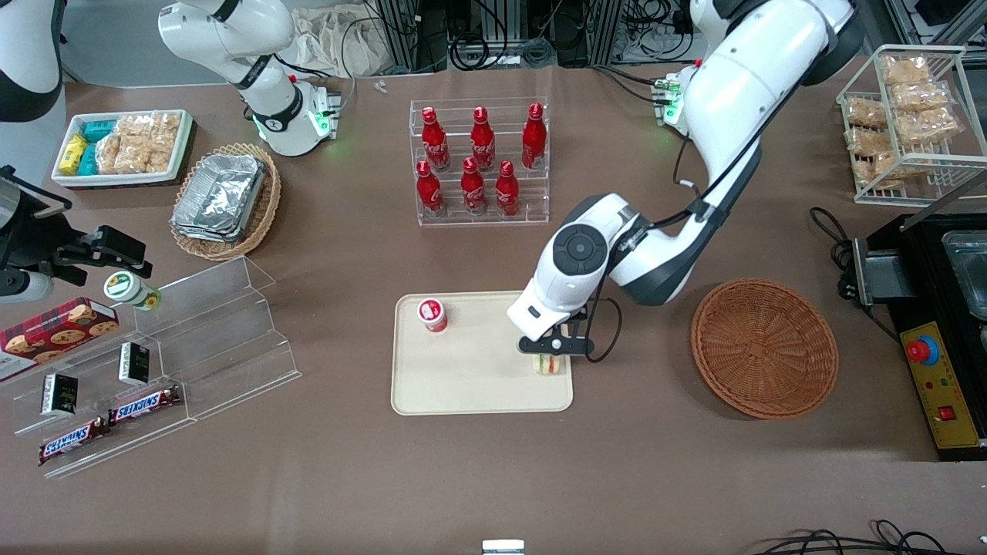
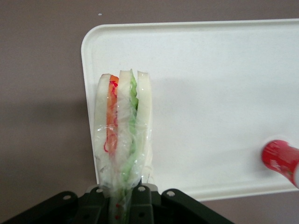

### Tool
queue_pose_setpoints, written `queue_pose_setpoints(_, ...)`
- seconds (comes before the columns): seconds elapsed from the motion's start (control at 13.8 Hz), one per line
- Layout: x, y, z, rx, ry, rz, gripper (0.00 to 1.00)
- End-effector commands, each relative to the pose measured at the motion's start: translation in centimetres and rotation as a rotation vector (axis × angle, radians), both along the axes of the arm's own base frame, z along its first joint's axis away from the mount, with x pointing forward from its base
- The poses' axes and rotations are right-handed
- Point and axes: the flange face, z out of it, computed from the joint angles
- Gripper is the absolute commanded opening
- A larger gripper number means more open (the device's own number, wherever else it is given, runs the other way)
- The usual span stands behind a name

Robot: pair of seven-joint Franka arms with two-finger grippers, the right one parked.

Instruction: Place sandwich from basket to tray

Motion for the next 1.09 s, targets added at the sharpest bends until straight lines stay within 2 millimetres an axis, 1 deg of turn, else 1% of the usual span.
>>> queue_pose_setpoints(0.0,0.5,-0.4,-2.7,0.008,-0.018,-0.015,0.00)
queue_pose_setpoints(0.07,0.5,-0.5,-3.5,0.005,-0.019,-0.020,0.00)
queue_pose_setpoints(0.22,0.6,-0.5,-4.2,0.002,-0.025,-0.024,0.00)
queue_pose_setpoints(0.29,0.5,-0.6,-4.2,-0.004,-0.017,-0.013,0.08)
queue_pose_setpoints(0.36,0.6,-0.5,-4.1,-0.004,-0.017,0.016,0.48)
queue_pose_setpoints(0.44,0.7,-0.4,-4.0,0.001,-0.019,0.032,0.99)
queue_pose_setpoints(0.58,0.6,0.1,-2.8,0.023,-0.002,0.054,1.00)
queue_pose_setpoints(0.8,0.3,1.3,1.1,0.109,0.025,0.050,1.00)
queue_pose_setpoints(0.87,0.2,2.1,2.9,0.123,0.054,0.064,1.00)
queue_pose_setpoints(1.02,0.0,3.8,7.8,0.120,0.100,0.047,1.00)
